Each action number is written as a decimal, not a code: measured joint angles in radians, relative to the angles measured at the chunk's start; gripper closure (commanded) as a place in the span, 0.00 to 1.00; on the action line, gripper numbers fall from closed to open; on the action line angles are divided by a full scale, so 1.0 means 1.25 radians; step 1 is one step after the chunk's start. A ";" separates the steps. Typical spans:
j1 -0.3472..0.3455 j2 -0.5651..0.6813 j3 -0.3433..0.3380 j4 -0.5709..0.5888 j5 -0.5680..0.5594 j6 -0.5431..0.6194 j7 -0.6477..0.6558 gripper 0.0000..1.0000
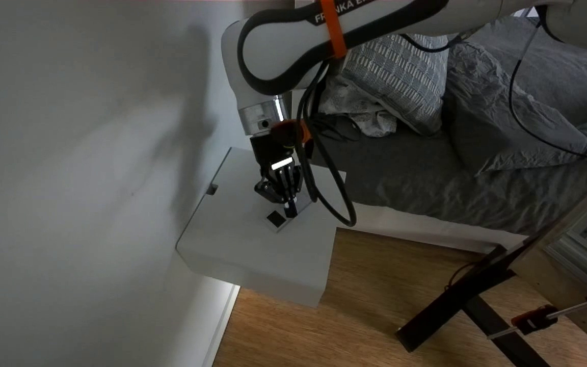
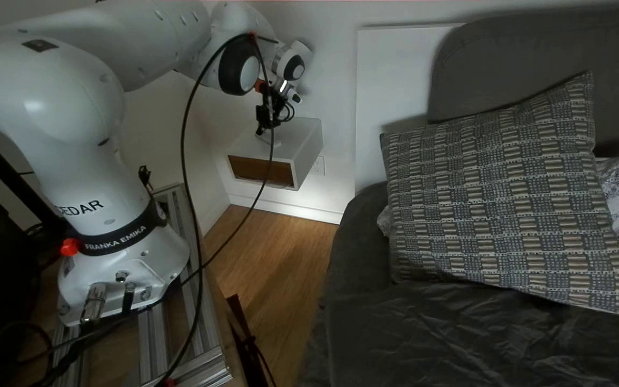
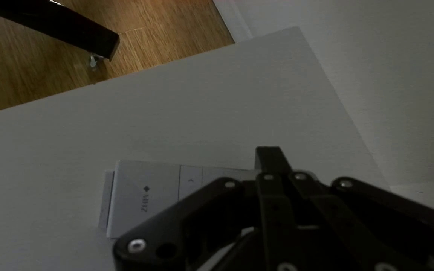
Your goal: Press the top left button on the white remote
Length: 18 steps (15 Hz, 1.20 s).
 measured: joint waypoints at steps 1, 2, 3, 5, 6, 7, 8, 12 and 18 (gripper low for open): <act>0.001 0.000 -0.002 0.000 0.002 0.000 0.001 1.00; 0.001 0.000 -0.005 0.000 0.004 0.000 0.004 1.00; 0.002 0.000 -0.008 0.000 0.006 0.000 0.007 1.00; 0.004 0.000 -0.012 0.000 0.008 0.001 0.013 1.00; 0.004 0.000 -0.015 -0.001 0.009 0.001 0.016 1.00; 0.004 0.000 -0.017 -0.001 0.009 0.002 0.019 1.00; 0.005 0.000 -0.018 -0.001 0.010 0.005 0.022 1.00; 0.006 0.000 -0.021 -0.002 0.011 0.028 0.026 1.00; 0.007 0.000 -0.022 -0.004 0.014 0.041 0.037 1.00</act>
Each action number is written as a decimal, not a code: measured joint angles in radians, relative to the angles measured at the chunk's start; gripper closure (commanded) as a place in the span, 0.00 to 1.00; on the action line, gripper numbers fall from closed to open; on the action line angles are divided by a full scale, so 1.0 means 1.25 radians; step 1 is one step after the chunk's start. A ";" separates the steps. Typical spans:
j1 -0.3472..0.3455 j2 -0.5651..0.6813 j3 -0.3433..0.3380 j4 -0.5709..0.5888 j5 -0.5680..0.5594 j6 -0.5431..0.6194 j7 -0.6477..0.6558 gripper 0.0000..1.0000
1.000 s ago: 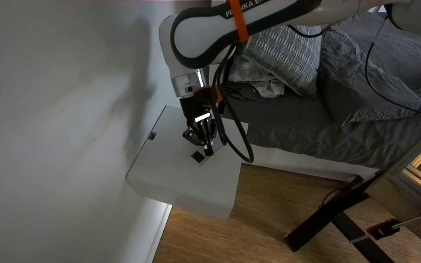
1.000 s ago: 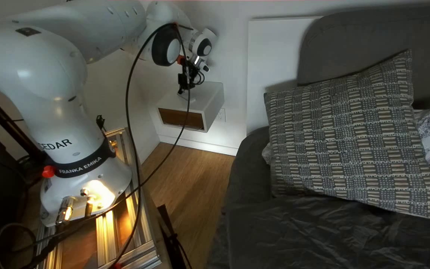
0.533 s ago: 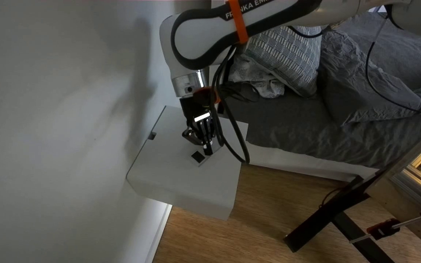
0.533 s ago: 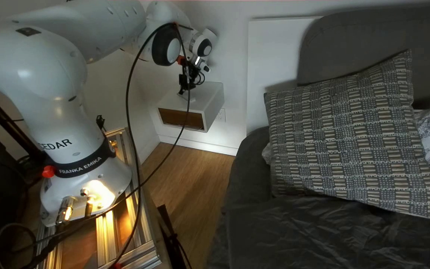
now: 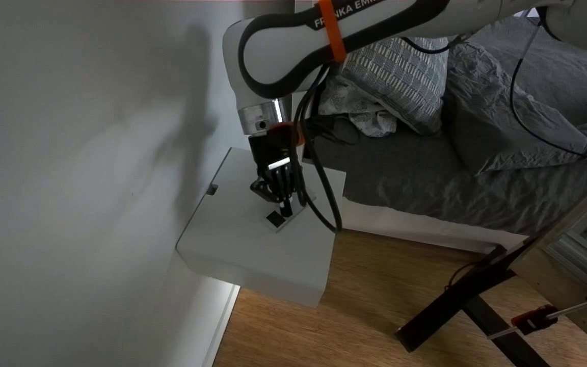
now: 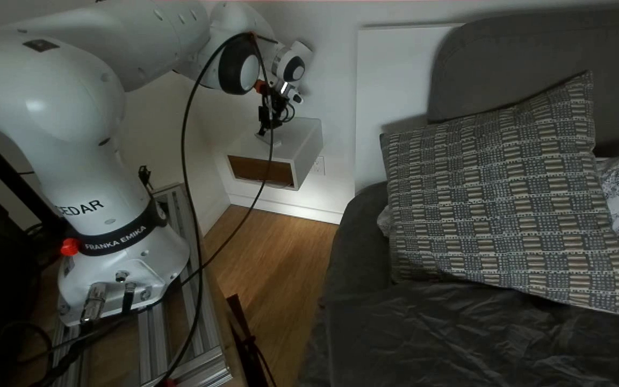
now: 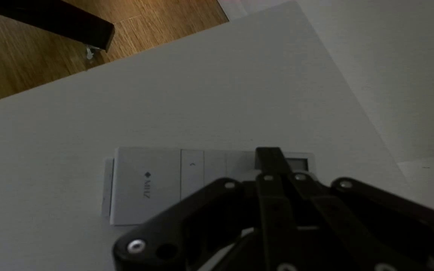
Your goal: Press the top left button on the white remote
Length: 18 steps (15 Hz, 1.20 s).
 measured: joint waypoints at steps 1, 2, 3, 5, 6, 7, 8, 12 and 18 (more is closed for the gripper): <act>0.000 0.000 0.000 0.000 0.001 0.000 0.005 1.00; 0.000 0.000 -0.001 -0.001 0.001 0.000 0.011 1.00; 0.000 0.000 -0.001 -0.001 0.002 0.000 0.015 1.00; 0.000 0.000 -0.002 -0.002 0.003 -0.001 0.029 1.00; 0.000 0.000 -0.003 -0.002 0.004 -0.004 0.041 1.00; 0.000 0.000 -0.005 -0.002 0.004 -0.009 0.056 1.00; 0.001 0.000 -0.008 -0.002 0.004 -0.015 0.072 1.00; 0.009 -0.003 -0.020 -0.002 0.004 -0.033 0.094 1.00; 0.026 -0.006 -0.037 0.049 -0.017 -0.098 0.045 1.00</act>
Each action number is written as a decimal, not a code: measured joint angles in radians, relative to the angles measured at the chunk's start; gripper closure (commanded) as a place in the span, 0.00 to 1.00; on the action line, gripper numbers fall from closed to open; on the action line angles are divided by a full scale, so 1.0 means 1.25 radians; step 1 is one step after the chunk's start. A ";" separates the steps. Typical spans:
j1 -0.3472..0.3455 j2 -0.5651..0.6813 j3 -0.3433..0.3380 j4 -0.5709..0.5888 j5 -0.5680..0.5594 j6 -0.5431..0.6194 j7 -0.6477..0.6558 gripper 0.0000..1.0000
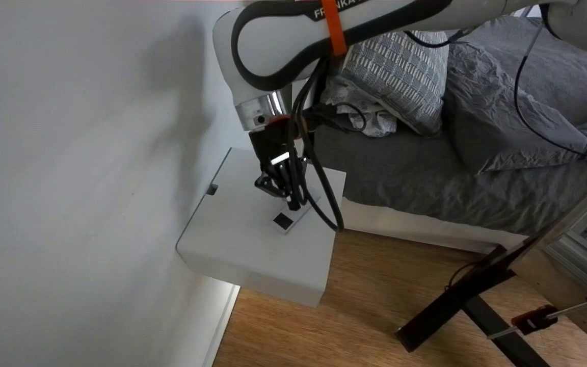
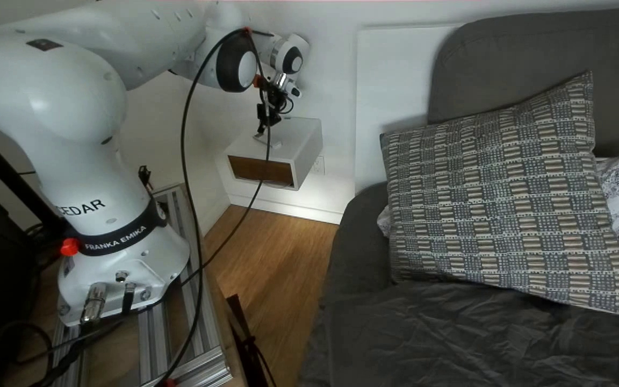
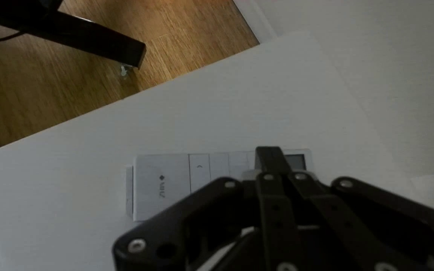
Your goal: Press the top left button on the white remote
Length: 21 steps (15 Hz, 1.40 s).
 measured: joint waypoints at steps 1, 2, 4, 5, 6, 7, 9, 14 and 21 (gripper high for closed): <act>0.001 -0.006 -0.001 0.005 -0.006 -0.003 -0.015 1.00; 0.001 -0.015 -0.001 0.008 -0.011 -0.006 -0.031 1.00; 0.000 -0.035 -0.002 0.012 -0.018 -0.024 -0.054 0.75; 0.000 -0.046 -0.002 0.012 -0.020 -0.040 -0.063 0.72; 0.000 -0.057 -0.003 0.012 -0.021 -0.058 -0.072 0.67; 0.000 -0.065 -0.003 0.012 -0.023 -0.075 -0.081 0.60; 0.001 -0.081 -0.004 0.011 -0.029 -0.102 -0.099 0.46; 0.005 -0.116 -0.009 0.002 -0.057 -0.156 -0.109 0.12; 0.015 -0.170 -0.023 -0.066 -0.100 -0.168 -0.114 0.00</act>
